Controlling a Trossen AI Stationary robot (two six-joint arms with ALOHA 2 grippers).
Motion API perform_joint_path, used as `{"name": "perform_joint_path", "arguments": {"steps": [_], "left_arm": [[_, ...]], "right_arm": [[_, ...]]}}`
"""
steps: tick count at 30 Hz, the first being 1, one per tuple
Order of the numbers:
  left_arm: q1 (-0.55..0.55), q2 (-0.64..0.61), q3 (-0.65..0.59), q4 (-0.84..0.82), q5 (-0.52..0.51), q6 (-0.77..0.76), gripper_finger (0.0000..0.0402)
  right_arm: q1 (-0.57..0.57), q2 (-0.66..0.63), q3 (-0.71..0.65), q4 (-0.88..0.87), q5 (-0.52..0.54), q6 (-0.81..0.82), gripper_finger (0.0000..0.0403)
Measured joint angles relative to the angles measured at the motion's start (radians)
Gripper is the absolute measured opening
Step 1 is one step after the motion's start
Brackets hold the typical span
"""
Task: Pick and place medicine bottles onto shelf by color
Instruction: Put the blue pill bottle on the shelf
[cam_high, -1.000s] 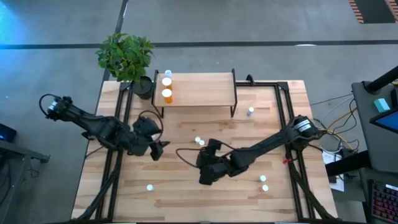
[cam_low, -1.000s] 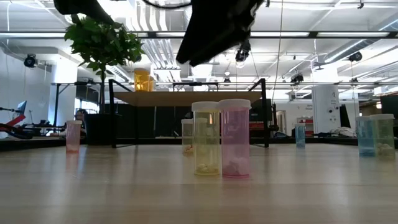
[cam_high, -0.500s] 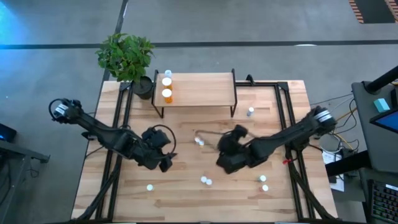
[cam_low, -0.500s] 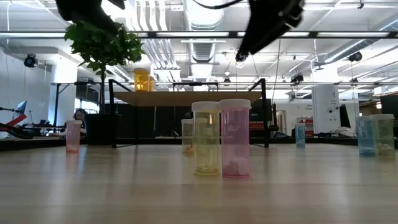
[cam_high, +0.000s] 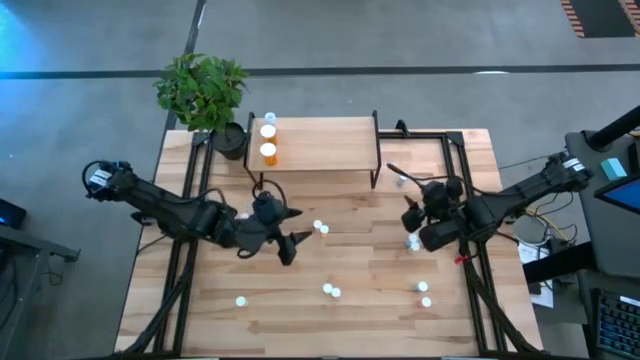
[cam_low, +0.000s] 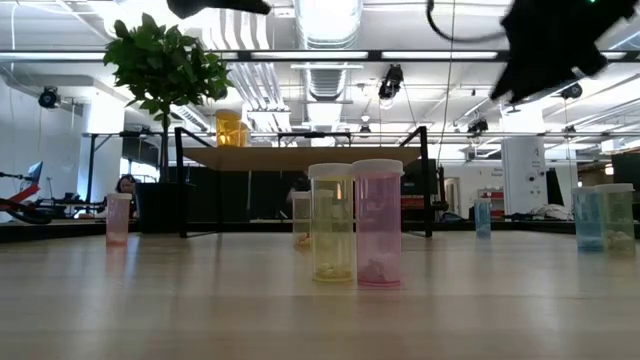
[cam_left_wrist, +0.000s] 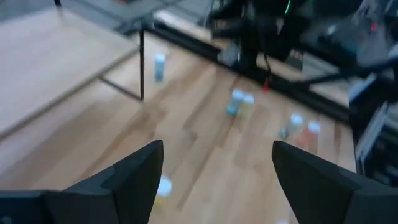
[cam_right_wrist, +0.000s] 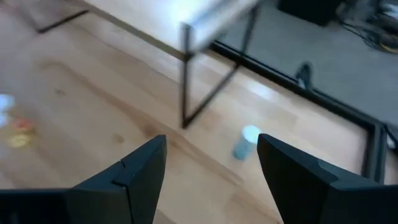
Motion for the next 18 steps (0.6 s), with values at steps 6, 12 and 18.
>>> {"name": "perform_joint_path", "arguments": {"steps": [6,12,18], "left_arm": [[0.086,0.045,-0.001,0.15,-0.008,0.287,0.0283],[0.182,0.14,0.001,0.304,-0.056,0.371,0.0283],[0.275,0.216,0.055,0.419,0.047,0.374,0.0283]], "right_arm": [[0.0,-0.072,-0.195,0.016,0.119,0.235,0.0242],[0.0,-0.054,-0.348,0.158,0.165,0.204,0.0242],[-0.003,-0.036,-0.488,0.354,0.166,0.254,0.0242]]}}
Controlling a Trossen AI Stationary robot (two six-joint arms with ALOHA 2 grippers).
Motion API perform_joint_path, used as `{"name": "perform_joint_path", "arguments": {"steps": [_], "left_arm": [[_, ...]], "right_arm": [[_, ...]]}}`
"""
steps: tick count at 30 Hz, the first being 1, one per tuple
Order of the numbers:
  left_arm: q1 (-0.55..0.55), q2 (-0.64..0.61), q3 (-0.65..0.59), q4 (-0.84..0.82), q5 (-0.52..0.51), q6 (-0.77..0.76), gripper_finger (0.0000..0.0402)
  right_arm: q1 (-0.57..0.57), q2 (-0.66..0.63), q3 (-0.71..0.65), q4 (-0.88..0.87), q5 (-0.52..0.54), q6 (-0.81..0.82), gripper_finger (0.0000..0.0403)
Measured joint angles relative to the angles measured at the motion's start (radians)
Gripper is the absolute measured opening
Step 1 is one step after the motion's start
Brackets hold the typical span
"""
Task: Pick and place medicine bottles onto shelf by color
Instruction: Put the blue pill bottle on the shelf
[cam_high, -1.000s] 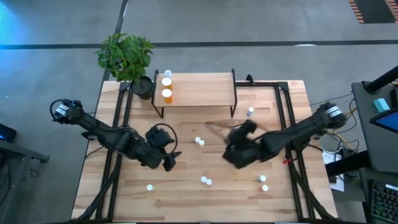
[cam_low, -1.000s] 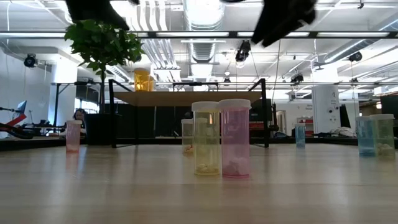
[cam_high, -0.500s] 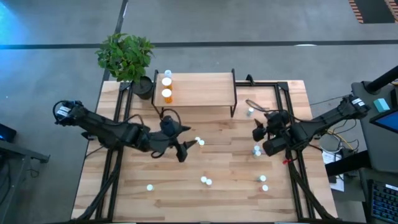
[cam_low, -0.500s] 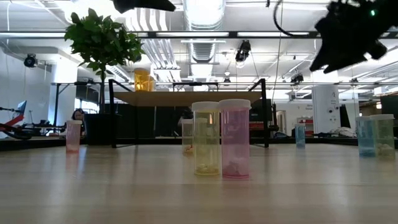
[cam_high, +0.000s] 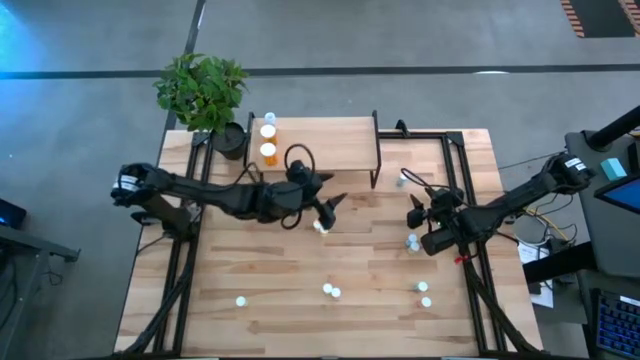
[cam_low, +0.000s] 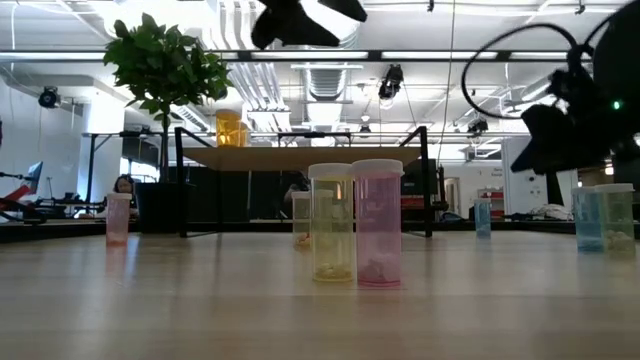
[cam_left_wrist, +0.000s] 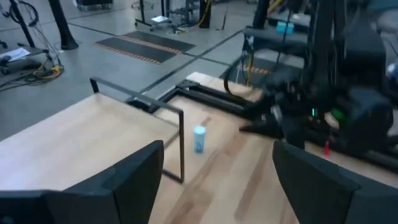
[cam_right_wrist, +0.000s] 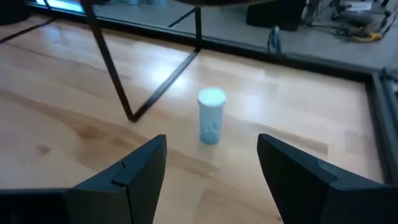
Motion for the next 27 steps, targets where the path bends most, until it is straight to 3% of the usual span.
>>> {"name": "perform_joint_path", "arguments": {"steps": [7,15,19,22,27], "left_arm": [[0.118,0.037,0.08,0.024,0.01,0.017,0.0283],[0.206,0.037,0.142,0.022,0.044,0.066,0.0283],[0.24,0.037,0.15,0.022,0.074,0.154,0.0283],[0.265,0.037,0.15,0.018,0.089,0.216,0.0283],[0.318,0.035,0.15,0.018,0.198,0.313,0.0283]], "right_arm": [[-0.067,-0.001,-0.18,0.313,0.022,-0.098,0.0242],[-0.216,0.004,-0.312,0.912,-0.141,-0.604,0.0242],[-0.372,0.005,-0.313,0.904,-0.175,-0.634,0.0242],[-0.489,0.007,-0.313,0.933,-0.272,-0.716,0.0242],[-0.656,0.042,-0.313,1.108,-0.572,-0.927,0.0242]]}}
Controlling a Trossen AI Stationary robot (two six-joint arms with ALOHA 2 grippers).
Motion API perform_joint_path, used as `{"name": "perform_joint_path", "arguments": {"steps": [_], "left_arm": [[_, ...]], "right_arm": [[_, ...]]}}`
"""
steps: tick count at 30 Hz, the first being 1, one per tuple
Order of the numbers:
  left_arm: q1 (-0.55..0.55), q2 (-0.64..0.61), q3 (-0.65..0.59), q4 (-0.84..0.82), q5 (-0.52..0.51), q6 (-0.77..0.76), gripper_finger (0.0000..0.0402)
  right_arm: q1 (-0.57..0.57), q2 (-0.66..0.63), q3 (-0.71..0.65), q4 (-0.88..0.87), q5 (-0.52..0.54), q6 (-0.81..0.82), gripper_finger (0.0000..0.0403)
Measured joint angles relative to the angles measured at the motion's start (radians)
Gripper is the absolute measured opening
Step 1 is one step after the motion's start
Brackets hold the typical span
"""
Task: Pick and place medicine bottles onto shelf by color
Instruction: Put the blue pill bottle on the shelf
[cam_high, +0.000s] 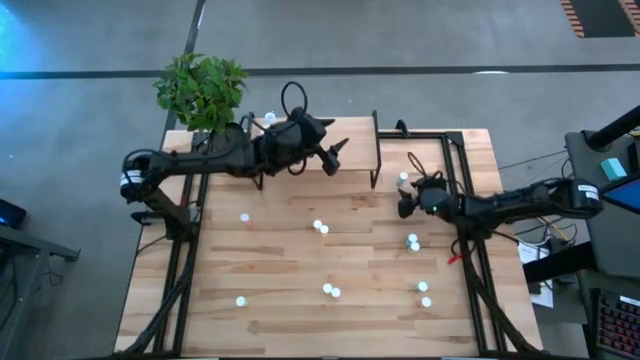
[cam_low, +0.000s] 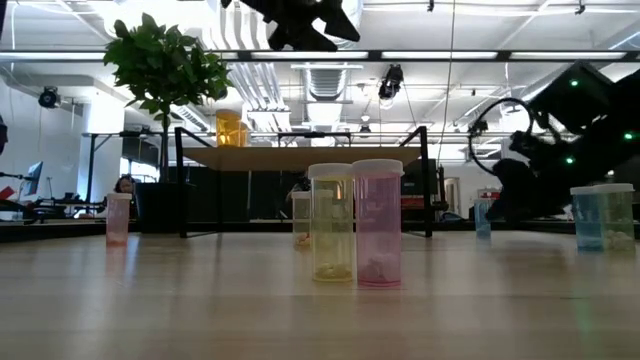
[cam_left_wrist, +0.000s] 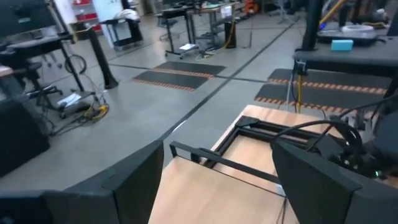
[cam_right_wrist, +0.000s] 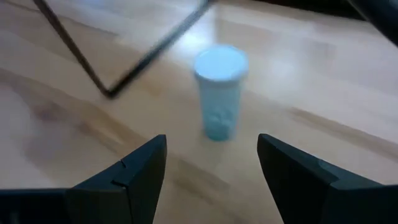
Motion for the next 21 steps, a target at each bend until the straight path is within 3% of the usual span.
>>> {"name": "perform_joint_path", "arguments": {"steps": [7,13,21], "left_arm": [[0.05,-0.015,0.0,-0.003,0.036,0.007,0.0283],[0.08,-0.019,0.0,-0.001,0.048,0.132,0.0283],[0.113,-0.021,0.0,-0.001,0.068,0.186,0.0283]], "right_arm": [[-0.153,0.084,0.001,0.055,-0.052,-0.029,0.0242],[-0.185,0.213,0.013,0.226,-0.184,-0.338,0.0242],[-0.217,0.421,0.072,0.346,-0.189,-0.303,0.0221]]}}
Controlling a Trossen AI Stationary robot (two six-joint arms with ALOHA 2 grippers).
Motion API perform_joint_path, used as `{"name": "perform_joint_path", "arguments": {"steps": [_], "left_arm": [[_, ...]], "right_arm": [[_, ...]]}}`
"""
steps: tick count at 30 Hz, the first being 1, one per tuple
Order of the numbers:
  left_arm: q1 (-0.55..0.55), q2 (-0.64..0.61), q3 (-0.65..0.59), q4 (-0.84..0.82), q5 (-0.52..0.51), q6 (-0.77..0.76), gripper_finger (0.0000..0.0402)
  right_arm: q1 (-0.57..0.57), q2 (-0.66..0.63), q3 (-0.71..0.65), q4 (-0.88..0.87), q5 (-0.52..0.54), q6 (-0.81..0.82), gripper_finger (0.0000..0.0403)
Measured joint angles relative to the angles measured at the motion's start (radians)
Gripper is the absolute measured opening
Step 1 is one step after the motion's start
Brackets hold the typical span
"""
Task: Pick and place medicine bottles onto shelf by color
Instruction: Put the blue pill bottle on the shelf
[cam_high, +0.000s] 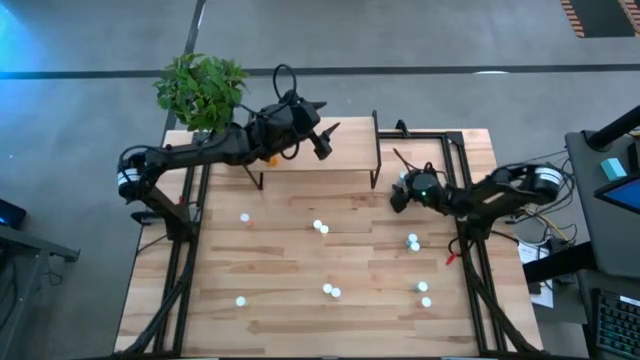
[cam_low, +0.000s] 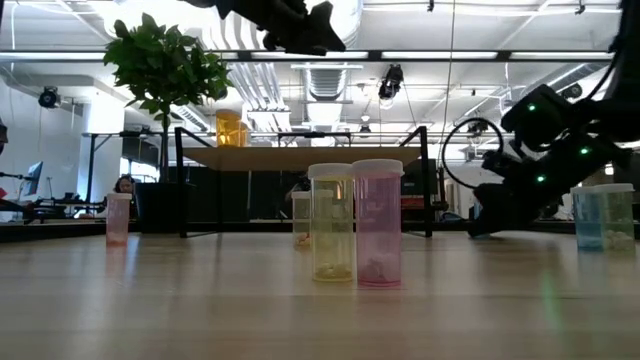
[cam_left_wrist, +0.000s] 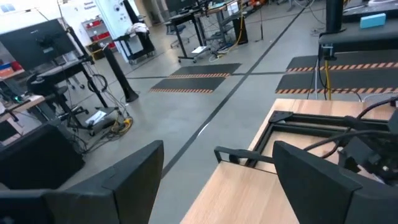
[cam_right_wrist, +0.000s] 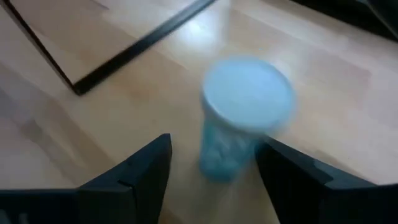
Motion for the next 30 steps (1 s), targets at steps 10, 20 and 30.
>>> {"name": "perform_joint_path", "arguments": {"steps": [10,20,30], "left_arm": [[0.035,-0.015,0.0,-0.007,0.017,0.006,0.0283],[0.056,-0.023,0.0,-0.003,0.069,0.072,0.0283],[0.073,-0.02,0.0,-0.001,0.478,-0.007,0.0283]], "right_arm": [[-0.001,0.077,0.074,0.013,-0.045,0.054,0.0116],[0.001,-0.189,0.105,-0.231,-0.128,0.018,0.008],[0.005,-0.471,0.496,-0.948,-0.173,-0.252,0.0095]]}}
